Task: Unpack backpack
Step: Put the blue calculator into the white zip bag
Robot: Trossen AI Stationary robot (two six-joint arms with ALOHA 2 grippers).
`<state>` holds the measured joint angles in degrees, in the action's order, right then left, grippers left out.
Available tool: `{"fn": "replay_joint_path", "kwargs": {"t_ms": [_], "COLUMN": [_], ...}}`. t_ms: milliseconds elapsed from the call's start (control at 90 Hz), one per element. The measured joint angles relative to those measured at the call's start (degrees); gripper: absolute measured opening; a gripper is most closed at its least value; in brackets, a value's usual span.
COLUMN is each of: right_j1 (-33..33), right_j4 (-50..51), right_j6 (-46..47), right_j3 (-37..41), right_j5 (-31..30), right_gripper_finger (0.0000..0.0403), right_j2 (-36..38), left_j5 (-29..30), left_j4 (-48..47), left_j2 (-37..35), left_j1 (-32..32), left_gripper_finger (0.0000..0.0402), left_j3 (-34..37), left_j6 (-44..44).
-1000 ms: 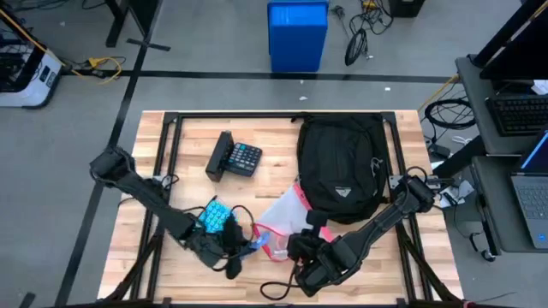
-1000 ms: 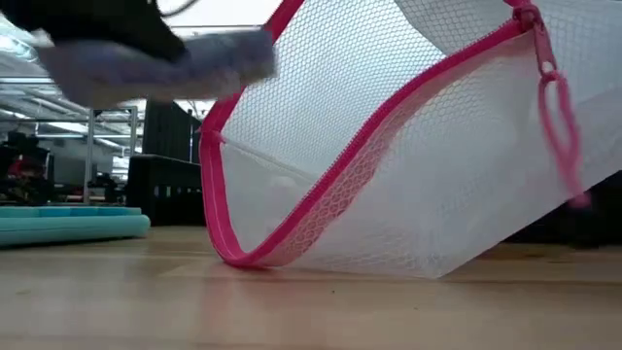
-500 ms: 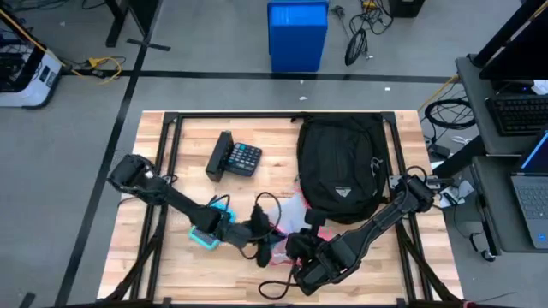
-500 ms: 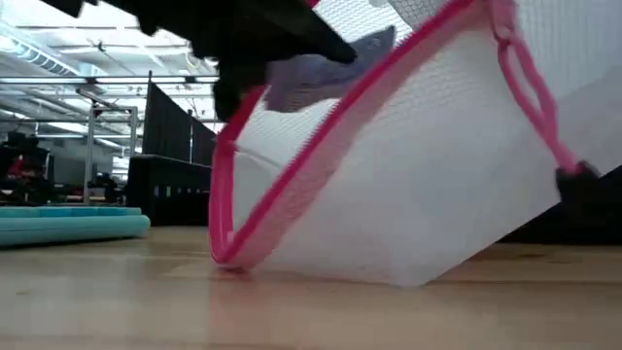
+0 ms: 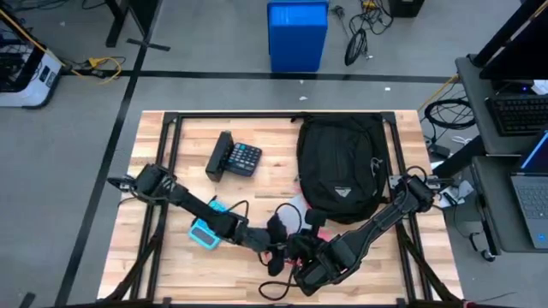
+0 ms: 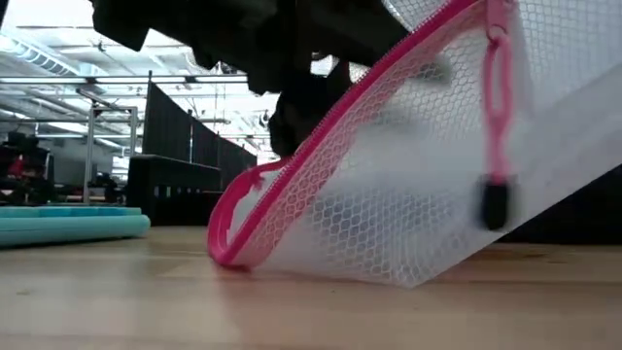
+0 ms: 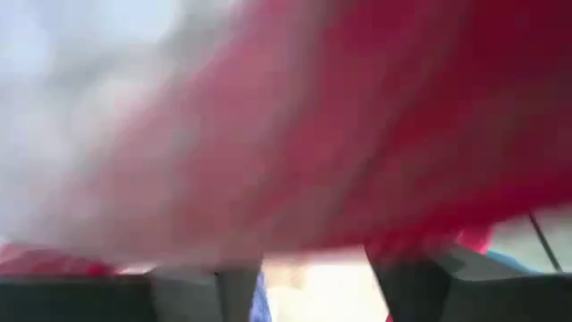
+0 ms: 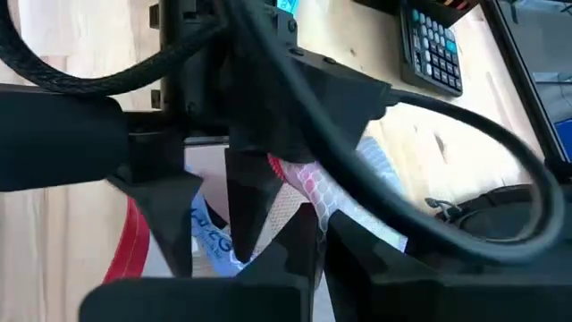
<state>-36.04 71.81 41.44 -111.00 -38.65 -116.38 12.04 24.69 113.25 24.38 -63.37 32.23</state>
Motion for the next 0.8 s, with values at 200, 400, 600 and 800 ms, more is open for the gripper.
{"fn": "replay_joint_path", "kwargs": {"t_ms": [200,400,600,800], "right_j1": [0.0,0.0,0.0,0.2], "right_j4": [-0.1,0.0,0.1,-0.2], "right_j6": [0.1,0.3,0.3,0.3], "right_j3": [0.0,0.0,0.0,0.0], "right_j5": [-0.2,-0.2,-0.2,-0.2], "right_gripper_finger": [0.0000,0.0000,0.0000,0.0000], "right_j2": [0.0,0.0,0.0,0.0], "left_j5": [-8.8,-10.8,-3.1,1.8], "left_j4": [-5.8,-26.6,-49.7,-61.0], "left_j2": [-6.6,-15.8,-20.0,-17.8], "left_j1": [-0.3,2.3,10.1,19.1], "left_gripper_finger": [0.0233,0.0235,0.0235,0.0235], "left_j3": [0.0,0.0,0.0,0.1], "left_j6": [0.6,3.0,10.3,20.0]}}
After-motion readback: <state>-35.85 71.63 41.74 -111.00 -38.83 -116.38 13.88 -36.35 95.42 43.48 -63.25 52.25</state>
